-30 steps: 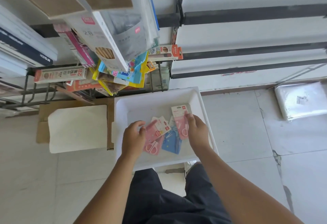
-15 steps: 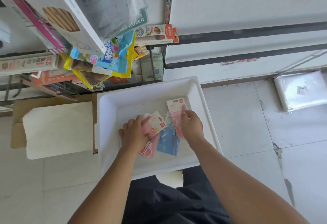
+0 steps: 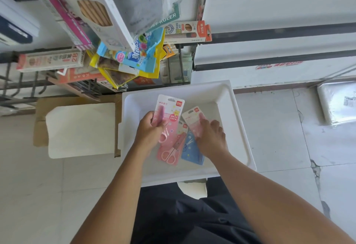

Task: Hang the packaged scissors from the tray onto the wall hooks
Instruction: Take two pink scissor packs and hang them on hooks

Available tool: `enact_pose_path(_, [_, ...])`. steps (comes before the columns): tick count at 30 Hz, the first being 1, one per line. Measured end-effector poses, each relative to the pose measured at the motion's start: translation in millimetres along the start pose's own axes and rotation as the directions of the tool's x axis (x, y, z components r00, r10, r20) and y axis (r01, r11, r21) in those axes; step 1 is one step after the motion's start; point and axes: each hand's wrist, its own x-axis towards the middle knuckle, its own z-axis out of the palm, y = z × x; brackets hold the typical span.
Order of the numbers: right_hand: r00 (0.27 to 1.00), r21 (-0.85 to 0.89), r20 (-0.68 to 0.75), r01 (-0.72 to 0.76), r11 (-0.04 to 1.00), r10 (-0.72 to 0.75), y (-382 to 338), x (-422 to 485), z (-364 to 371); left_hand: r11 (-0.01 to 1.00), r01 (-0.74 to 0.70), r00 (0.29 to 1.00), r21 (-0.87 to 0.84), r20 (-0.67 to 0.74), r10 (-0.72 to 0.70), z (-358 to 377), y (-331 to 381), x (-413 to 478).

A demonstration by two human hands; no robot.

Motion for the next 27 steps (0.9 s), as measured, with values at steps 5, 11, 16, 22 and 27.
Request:
enact_pose_path(5, [0.998,-0.075,-0.007,-0.064,0.995,0.064,-10.0,0.8,-1.0,0.998,-0.017,1.0,-0.068,0.014,0.018,-3.1,4.6,-0.9])
enact_pose_path(11, [0.995,0.498,0.085,-0.094,0.862,0.059,-18.4,-7.5,-27.3,0.994,-0.028,1.0,-0.107,0.005,0.028,-15.0,12.7,-9.4])
enact_pose_path(16, [0.999,0.797,-0.003,-0.028,0.603,0.05,-33.3,-33.3,-76.3,0.985,-0.079,0.997,-0.15,-0.007,0.079,-30.5,38.8,-32.0])
enact_pose_path(22, [0.993,0.765,-0.114,0.101,0.636,-0.021,-45.6,-79.9,-145.0,0.967,-0.153,0.987,-0.205,0.014,0.159,-53.6,86.9,-63.1])
enact_pose_path(27, [0.988,0.872,-0.153,0.141,0.47,-0.012,-44.1,-125.4,-190.5,0.937,-0.228,0.969,-0.265,0.032,0.245,-63.5,132.3,-100.1])
